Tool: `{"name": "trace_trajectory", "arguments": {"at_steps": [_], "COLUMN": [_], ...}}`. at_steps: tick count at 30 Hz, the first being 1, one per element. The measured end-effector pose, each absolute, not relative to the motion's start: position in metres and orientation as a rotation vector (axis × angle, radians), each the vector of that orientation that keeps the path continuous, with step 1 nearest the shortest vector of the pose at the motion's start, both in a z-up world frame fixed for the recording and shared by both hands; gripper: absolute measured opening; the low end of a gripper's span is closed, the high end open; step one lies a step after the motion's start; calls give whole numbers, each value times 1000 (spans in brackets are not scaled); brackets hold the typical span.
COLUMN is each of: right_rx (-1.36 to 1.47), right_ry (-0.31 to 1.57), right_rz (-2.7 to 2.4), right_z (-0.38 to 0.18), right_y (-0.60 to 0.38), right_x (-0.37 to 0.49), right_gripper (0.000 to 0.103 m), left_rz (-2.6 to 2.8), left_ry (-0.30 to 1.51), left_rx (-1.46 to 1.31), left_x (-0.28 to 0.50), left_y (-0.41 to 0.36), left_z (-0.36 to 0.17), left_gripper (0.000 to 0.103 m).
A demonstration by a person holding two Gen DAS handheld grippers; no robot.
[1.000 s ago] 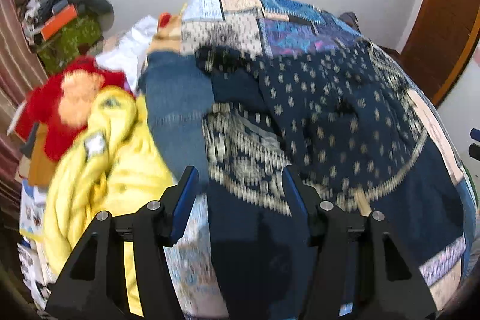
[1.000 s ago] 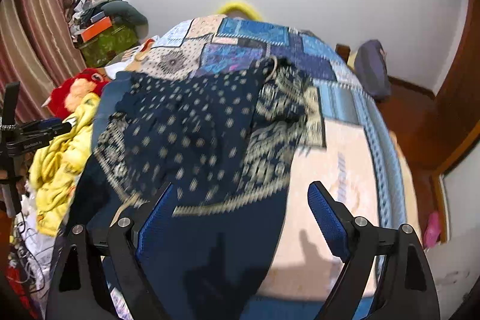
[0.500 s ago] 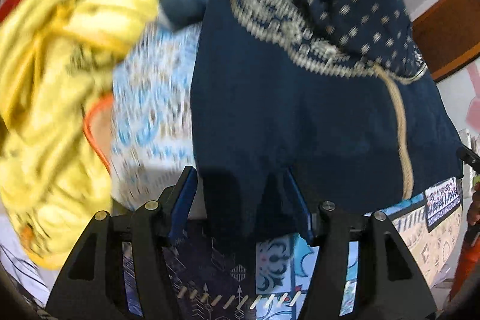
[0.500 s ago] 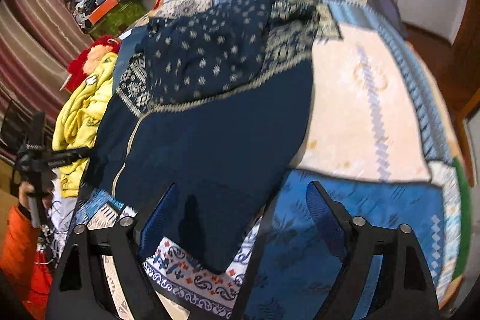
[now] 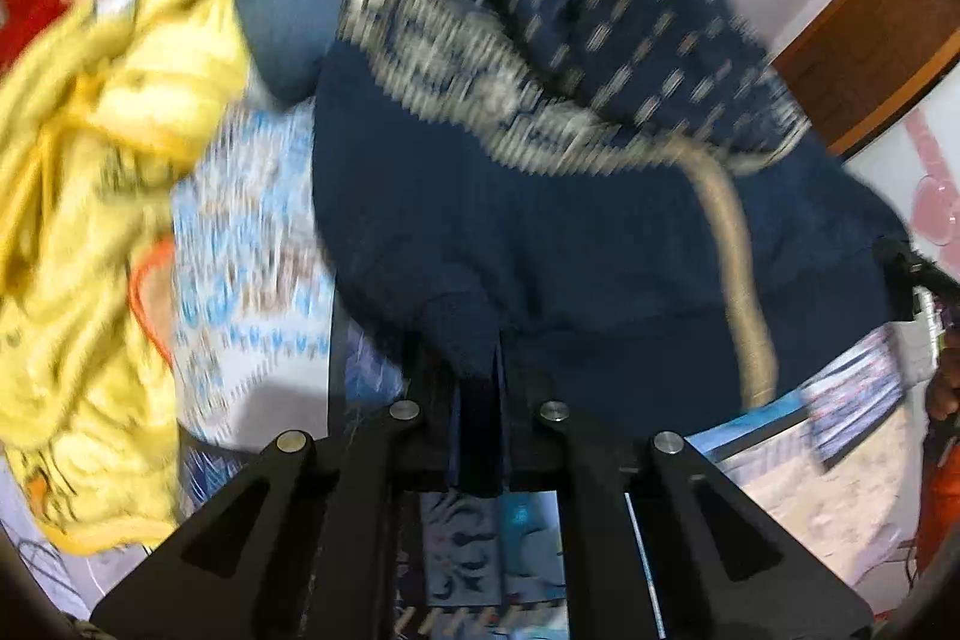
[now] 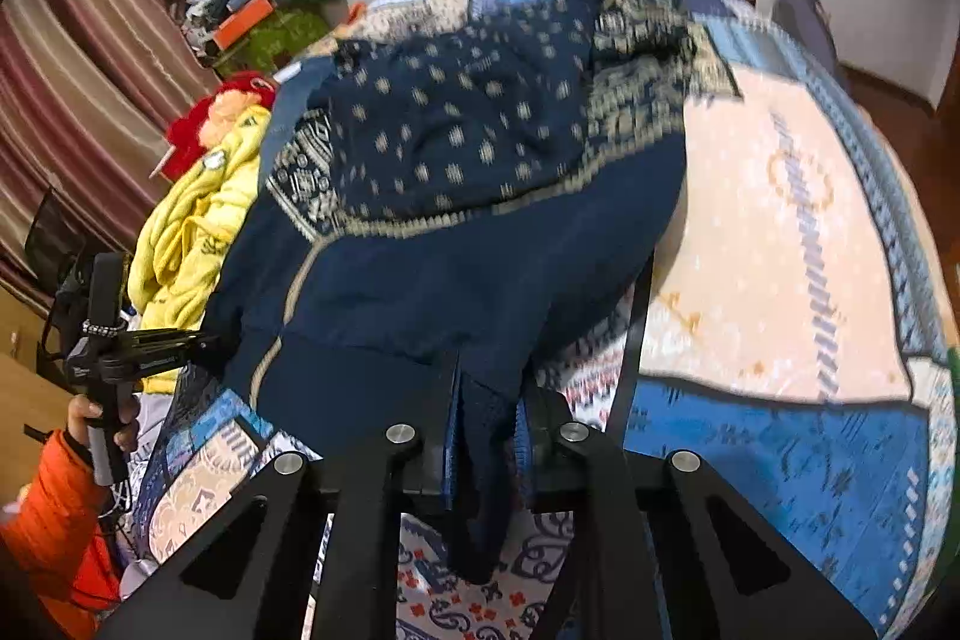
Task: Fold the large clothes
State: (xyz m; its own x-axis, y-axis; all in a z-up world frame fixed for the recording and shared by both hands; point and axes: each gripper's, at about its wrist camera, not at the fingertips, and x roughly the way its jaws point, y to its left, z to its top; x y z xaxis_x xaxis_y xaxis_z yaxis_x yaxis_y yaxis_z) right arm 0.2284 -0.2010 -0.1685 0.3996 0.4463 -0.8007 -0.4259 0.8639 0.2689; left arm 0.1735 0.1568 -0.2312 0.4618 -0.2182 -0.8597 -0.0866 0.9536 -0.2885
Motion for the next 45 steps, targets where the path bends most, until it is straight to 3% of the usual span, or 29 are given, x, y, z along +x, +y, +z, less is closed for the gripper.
{"name": "trace_trajectory", "arguments": {"at_steps": [7, 15, 23, 35, 39, 45], "right_rx": [49, 90, 97, 118, 215, 80], "right_ry": [905, 777, 785, 961, 970, 864], "right_rz": [557, 500, 435, 339, 367, 178], "right_z": [-126, -77, -81, -186, -188, -142], "right_y": [-206, -211, -177, -153, -180, -223], "right_x": [256, 335, 460, 600, 603, 584], "right_gripper": [11, 11, 11, 11, 11, 11], "left_rz": [-142, -80, 100, 235, 242, 218], "left_ry": [822, 664, 752, 971, 979, 1009], "left_rx": [-306, -287, -289, -265, -189, -90], "left_x": [203, 275, 399, 505, 506, 500], "left_y": [163, 191, 225, 243, 237, 228], "left_z": [-125, -71, -116, -244, -243, -212], "left_gripper": [8, 8, 7, 12, 14, 16]}}
